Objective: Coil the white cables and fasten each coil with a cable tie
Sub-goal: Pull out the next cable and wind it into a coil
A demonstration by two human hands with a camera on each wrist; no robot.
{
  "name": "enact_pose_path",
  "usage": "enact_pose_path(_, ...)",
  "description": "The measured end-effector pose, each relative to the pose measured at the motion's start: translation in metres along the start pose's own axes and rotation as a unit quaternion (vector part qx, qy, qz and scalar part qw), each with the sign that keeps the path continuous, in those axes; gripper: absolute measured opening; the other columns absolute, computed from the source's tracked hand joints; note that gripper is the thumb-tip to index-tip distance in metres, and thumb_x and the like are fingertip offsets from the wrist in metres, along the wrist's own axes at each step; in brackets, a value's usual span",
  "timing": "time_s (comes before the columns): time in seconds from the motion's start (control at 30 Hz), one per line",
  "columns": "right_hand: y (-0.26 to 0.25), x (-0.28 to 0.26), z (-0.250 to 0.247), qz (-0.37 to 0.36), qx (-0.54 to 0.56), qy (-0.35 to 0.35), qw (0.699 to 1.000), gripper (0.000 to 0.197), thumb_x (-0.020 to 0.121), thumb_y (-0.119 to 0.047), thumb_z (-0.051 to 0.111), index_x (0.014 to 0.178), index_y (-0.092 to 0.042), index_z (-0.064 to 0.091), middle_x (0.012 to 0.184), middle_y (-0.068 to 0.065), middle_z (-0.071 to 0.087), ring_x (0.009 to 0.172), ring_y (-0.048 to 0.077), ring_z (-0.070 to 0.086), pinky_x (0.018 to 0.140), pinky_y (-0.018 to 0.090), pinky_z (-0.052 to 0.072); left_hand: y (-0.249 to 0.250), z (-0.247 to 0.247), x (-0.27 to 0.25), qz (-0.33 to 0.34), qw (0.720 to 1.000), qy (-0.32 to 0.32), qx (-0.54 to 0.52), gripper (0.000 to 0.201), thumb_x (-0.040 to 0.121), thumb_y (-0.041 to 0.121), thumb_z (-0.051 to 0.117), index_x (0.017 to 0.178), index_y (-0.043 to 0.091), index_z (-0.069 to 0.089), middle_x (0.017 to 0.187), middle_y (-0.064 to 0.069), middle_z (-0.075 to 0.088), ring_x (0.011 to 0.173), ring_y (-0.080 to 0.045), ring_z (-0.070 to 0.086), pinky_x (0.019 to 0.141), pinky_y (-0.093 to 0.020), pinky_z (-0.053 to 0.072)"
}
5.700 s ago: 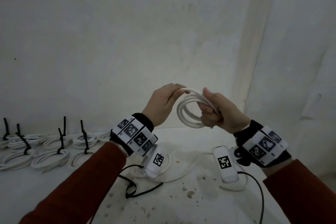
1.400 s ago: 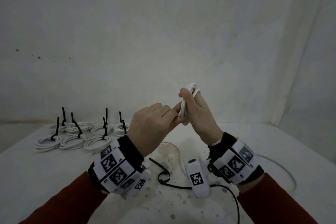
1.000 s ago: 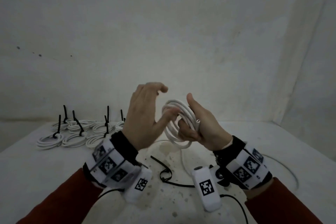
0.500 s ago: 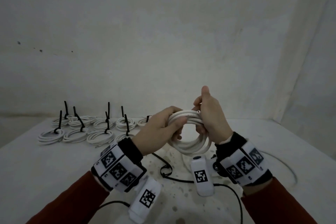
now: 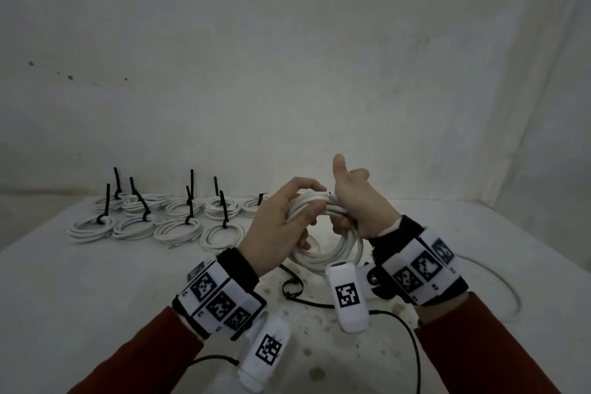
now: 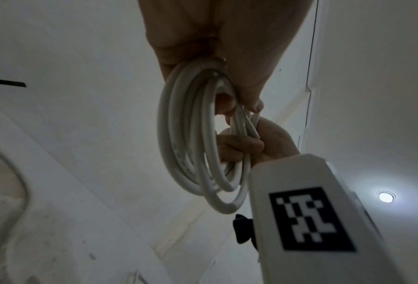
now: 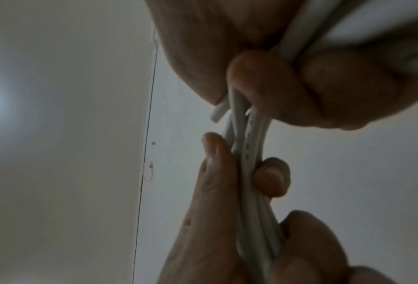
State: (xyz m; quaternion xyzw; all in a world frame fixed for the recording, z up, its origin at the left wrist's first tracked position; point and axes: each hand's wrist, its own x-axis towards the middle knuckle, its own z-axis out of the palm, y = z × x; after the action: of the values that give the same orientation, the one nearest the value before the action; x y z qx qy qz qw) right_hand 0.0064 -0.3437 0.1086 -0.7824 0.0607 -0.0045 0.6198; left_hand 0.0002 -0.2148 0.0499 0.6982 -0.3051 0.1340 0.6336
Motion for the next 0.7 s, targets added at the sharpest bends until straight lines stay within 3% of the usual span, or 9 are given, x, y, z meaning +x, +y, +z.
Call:
enact_pose_path(0.13,0.002,0.001,0.003,0.015,0.014,-0.022,1.0,0.064,0.097,-0.059,0.023,0.133,-0.006,0.017,0.038,0.002,0.04,0.023,0.012,0.03,0.034,0.016,0.032,0.002,-0.003,-0.002,0.032,0.998,0.018,0.051,0.018,0.086,0.034,0.06,0.102,0.026,0.06,0.067,0.002,0.061,0.042,-0.017,0.052,0.044,-0.029,0.05)
enact_pose_path(0.27,0.006,0.005,0.005,0.018,0.023,-0.057,0.998,0.064,0.097,-0.06,0.023,0.134,-0.008,0.018,0.031,-0.002,0.035,0.024,0.012,0.029,0.037,0.016,0.032,0.002,0.0,-0.003,0.092,0.989,0.035,0.113,0.008,0.09,0.024,0.059,0.098,0.026,0.058,0.075,0.012,0.065,0.05,0.004,0.053,0.052,-0.011,0.039)
enact_pose_path(0.33,0.009,0.011,0.003,0.02,0.026,-0.068,0.997,0.066,0.096,-0.062,0.025,0.135,-0.008,0.024,0.032,-0.001,0.037,0.024,0.013,0.031,0.037,0.018,0.033,-0.001,-0.002,-0.003,0.088,0.99,0.039,0.108,0.012,0.091,0.027,0.059,0.1,0.034,0.061,0.078,0.014,0.06,0.055,0.005,0.053,0.056,-0.013,0.038)
enact_pose_path(0.4,0.013,0.017,0.002,0.026,0.04,-0.083,0.995,0.056,0.095,-0.064,0.027,0.123,-0.015,0.03,0.033,0.0,0.037,0.024,0.013,0.031,0.037,0.018,0.034,-0.004,-0.003,-0.003,0.089,0.99,0.028,0.101,0.018,0.091,0.033,0.058,0.106,0.041,0.063,0.088,0.009,0.057,0.063,0.002,0.055,0.06,-0.016,0.04)
enact_pose_path(0.5,0.02,0.02,0.0,0.04,0.063,-0.113,0.991,0.044,0.094,-0.066,0.027,0.103,-0.022,0.029,0.033,-0.001,0.037,0.025,0.013,0.031,0.036,0.019,0.033,-0.004,0.0,-0.004,0.103,0.987,0.046,0.115,0.013,0.086,0.036,0.062,0.098,0.038,0.068,0.096,0.006,0.06,0.088,-0.01,0.062,0.079,-0.023,0.047)
enact_pose_path(0.6,0.021,0.016,-0.001,0.031,0.082,-0.134,0.987,0.05,0.096,-0.063,0.024,0.086,-0.015,0.033,0.035,-0.001,0.038,0.025,0.013,0.031,0.036,0.018,0.032,-0.003,0.004,-0.004,0.08,0.988,0.097,0.093,0.012,0.083,0.025,0.07,0.084,0.037,0.069,0.091,0.008,0.062,0.088,-0.01,0.062,0.079,-0.025,0.045)
enact_pose_path(0.7,0.017,0.008,-0.007,-0.001,0.175,-0.161,0.971,0.05,0.096,-0.06,0.027,0.093,-0.011,0.037,0.051,0.007,0.048,0.031,0.019,0.041,0.038,0.022,0.038,-0.008,0.001,0.0,0.065,0.985,0.143,0.073,0.018,0.083,0.019,0.07,0.08,0.036,0.068,0.09,0.004,0.064,0.082,-0.01,0.062,0.075,-0.027,0.046)
